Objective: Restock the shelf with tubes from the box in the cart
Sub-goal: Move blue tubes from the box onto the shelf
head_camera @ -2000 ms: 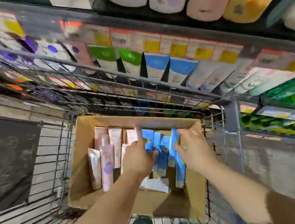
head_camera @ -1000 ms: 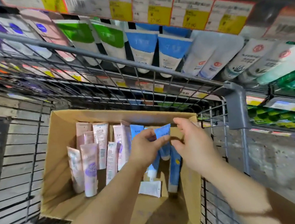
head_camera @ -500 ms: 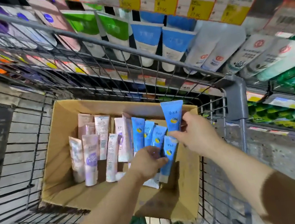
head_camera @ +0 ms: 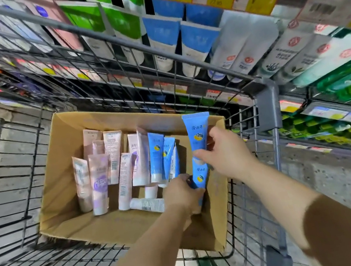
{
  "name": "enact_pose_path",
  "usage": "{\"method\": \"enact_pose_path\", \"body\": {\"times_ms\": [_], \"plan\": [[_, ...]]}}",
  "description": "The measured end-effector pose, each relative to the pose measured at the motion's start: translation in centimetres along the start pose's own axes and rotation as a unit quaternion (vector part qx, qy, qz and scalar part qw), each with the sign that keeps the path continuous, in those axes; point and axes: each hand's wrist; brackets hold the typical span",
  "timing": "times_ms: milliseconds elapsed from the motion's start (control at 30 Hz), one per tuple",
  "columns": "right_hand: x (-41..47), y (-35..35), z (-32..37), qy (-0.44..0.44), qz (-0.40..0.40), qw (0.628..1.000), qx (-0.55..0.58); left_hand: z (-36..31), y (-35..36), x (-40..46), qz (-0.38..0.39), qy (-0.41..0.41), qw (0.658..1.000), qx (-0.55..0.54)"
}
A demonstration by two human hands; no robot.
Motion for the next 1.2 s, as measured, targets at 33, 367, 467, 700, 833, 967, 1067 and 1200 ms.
{"method": "enact_pose_path", "body": {"times_ms": [33,367,467,700,833,967,1067,1200], "plan": [[-0.1,-0.1,0.1,-0.002,0.000,1.000,-0.001,0.1,-0.4,-0.1,0.022,-0.006,0.999,-0.041],[-3.2,-4.0,4.2,-0.011,-0.028,0.999,0.026,0.1,-8.3,-4.4,0.099,0.052,0.966,-0.233],[-5.3,-6.9,6.7,-0.018,-0.050,0.998,0.037,-0.9,-12.1,-7.1,0.091,0.063,0.962,-0.249],[-12.1,-14.9,10.5,-0.045,-0.121,0.985,0.116,-7.7,-21.7,-14.5,0.087,0.159,0.942,-0.283],[-16.4,-19.8,9.6,-0.071,-0.164,0.972,0.152,-14.3,-22.7,-21.0,0.090,0.279,0.916,-0.272],[-21.8,-26.0,6.1,-0.094,-0.228,0.951,0.189,-21.5,-18.2,-28.8,0.086,0.372,0.882,-0.275],[-27.4,-31.7,1.2,-0.115,-0.270,0.939,0.177,-26.2,-12.0,-34.6,0.070,0.440,0.859,-0.254],[-36.0,-38.6,-5.7,-0.111,-0.328,0.927,0.145,-32.3,-3.1,-42.0,0.081,0.503,0.828,-0.235]]}}
Point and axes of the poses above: each hand's wrist, its own x-axis towards the middle knuckle, its own y-axis out of the palm, z = x × y, and after that the axes turned 8 degrees about -y, right-handed
